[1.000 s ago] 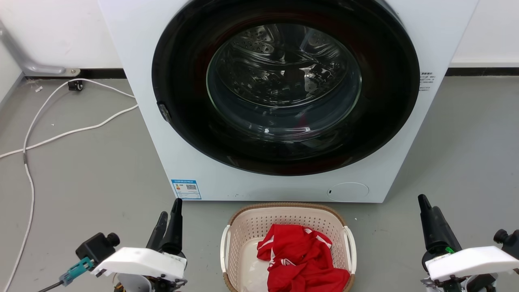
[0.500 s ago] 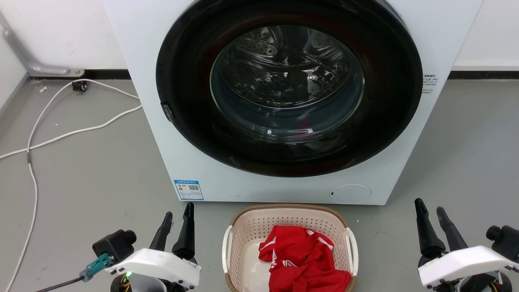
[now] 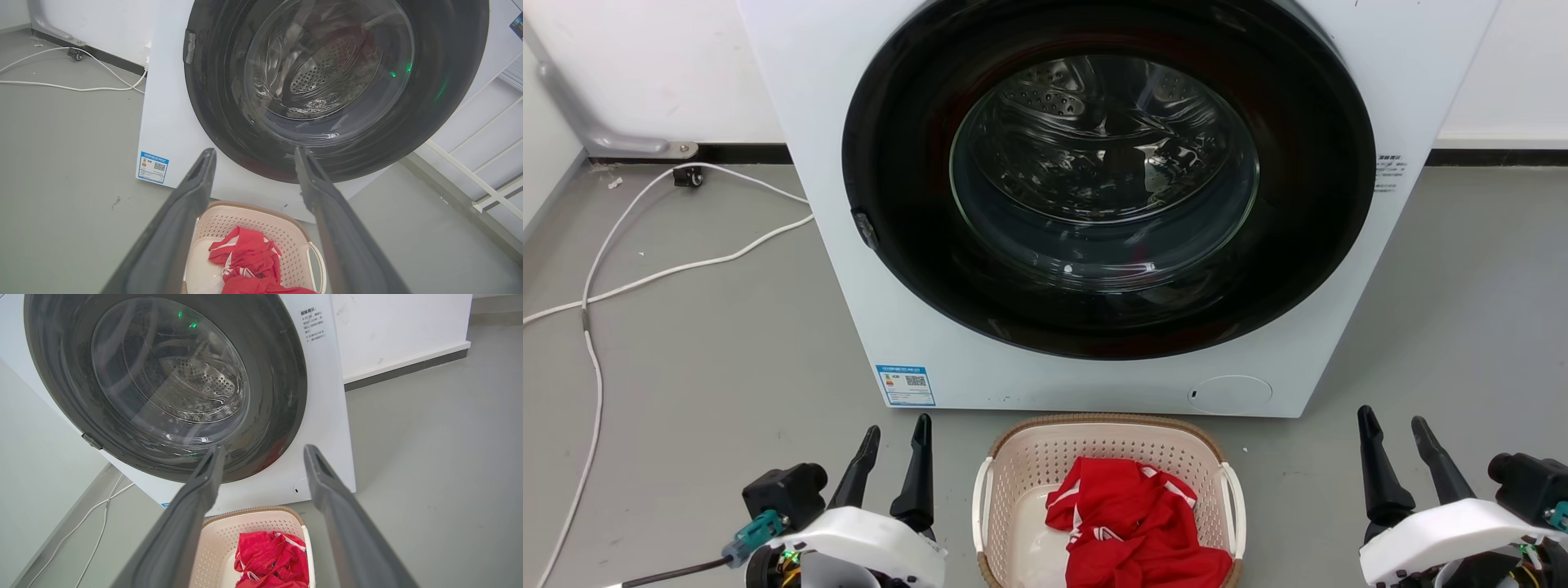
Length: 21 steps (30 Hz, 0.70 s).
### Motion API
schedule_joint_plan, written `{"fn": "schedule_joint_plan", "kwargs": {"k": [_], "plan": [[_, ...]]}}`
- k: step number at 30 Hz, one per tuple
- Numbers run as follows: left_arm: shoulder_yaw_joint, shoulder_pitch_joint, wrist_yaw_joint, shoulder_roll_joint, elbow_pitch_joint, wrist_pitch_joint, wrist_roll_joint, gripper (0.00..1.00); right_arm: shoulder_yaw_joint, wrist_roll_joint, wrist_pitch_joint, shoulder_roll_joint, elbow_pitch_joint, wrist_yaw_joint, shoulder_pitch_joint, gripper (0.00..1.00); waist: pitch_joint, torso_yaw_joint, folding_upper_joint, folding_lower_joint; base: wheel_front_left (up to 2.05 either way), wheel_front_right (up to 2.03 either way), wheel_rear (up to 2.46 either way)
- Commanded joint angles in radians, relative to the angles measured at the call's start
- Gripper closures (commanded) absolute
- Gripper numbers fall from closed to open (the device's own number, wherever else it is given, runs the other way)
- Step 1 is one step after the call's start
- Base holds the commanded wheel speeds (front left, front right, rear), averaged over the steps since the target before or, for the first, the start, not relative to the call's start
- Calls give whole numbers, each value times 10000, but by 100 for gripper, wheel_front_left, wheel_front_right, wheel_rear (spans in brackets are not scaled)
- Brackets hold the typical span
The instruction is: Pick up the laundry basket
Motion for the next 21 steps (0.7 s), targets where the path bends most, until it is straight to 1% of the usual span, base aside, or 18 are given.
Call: {"fn": "schedule_joint_plan", "kwargs": {"k": [1,21], "plan": [[-78,-94,48,38,-39,-115,331,0,-10,-365,-92,-27,-67,-1,10,0,-7,7,0,0,0,0,0],[-489,-25,235,35,239,-591,2164,0,-3,-2364,-437,-25,25,0,132,0,-113,54,0,0,0,0,0]]}}
